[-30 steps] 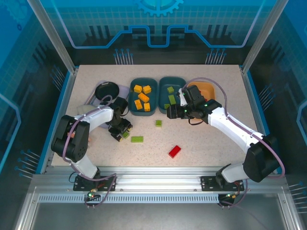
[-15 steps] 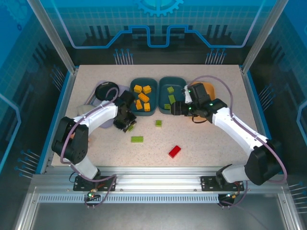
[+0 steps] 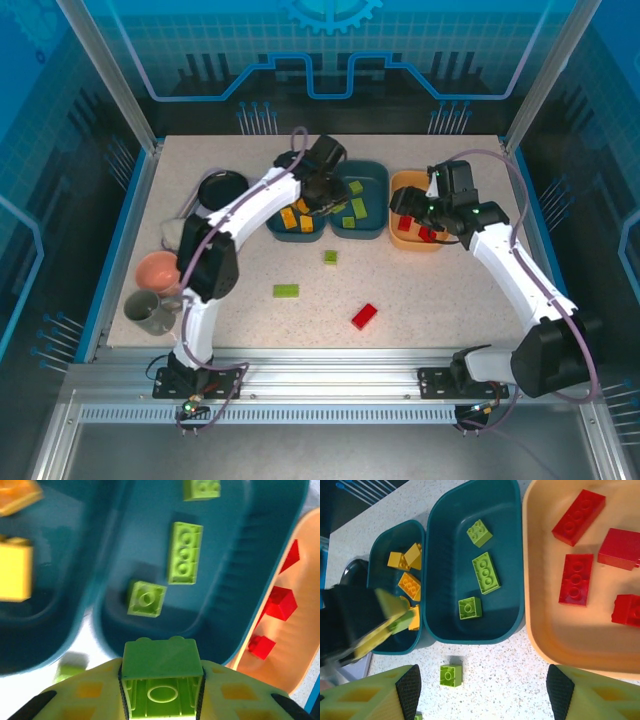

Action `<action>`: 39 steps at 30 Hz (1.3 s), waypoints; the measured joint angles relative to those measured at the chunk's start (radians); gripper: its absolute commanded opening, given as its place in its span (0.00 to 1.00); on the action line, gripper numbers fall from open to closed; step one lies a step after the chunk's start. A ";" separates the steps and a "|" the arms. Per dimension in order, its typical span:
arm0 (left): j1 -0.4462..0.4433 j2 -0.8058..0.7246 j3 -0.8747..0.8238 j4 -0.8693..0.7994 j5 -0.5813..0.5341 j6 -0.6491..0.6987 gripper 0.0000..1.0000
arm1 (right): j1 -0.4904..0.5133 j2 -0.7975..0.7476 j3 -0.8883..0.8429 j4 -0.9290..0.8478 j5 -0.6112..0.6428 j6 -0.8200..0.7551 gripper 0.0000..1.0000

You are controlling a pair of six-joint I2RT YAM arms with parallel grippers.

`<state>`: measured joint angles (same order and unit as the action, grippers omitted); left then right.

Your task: Sort the legos into containers by color

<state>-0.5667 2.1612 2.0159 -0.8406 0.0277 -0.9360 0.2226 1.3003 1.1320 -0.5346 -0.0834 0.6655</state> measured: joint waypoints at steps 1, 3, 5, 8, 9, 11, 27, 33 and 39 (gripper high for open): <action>-0.005 0.042 0.044 0.000 0.007 0.004 0.29 | -0.005 -0.005 0.002 -0.006 0.001 0.010 0.70; -0.015 0.123 0.133 -0.002 0.023 0.012 0.29 | -0.014 -0.017 0.002 -0.019 0.001 0.023 0.70; -0.023 0.193 0.214 -0.001 0.040 0.019 0.29 | -0.021 -0.032 0.002 -0.033 0.003 0.032 0.70; -0.031 0.279 0.313 -0.002 0.060 0.023 0.30 | -0.029 -0.060 0.001 -0.049 0.004 0.042 0.70; -0.033 0.300 0.338 -0.002 0.066 0.023 0.30 | -0.030 -0.070 -0.002 -0.052 0.004 0.043 0.70; -0.037 0.330 0.365 -0.005 0.079 0.023 0.31 | -0.032 -0.087 -0.008 -0.058 0.004 0.047 0.70; -0.054 0.364 0.373 -0.033 0.125 0.027 0.68 | -0.034 -0.105 -0.039 -0.091 0.006 0.029 0.71; -0.056 0.248 0.346 -0.072 0.072 0.029 0.76 | 0.005 -0.109 -0.039 -0.154 0.043 -0.044 0.70; -0.054 -0.141 0.016 -0.034 0.011 0.048 0.79 | 0.127 -0.121 -0.064 -0.243 0.060 -0.022 0.70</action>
<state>-0.6209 2.0205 2.0319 -0.8749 0.0383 -0.8875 0.3492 1.1797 1.0683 -0.7776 -0.0231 0.6434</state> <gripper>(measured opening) 0.784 0.702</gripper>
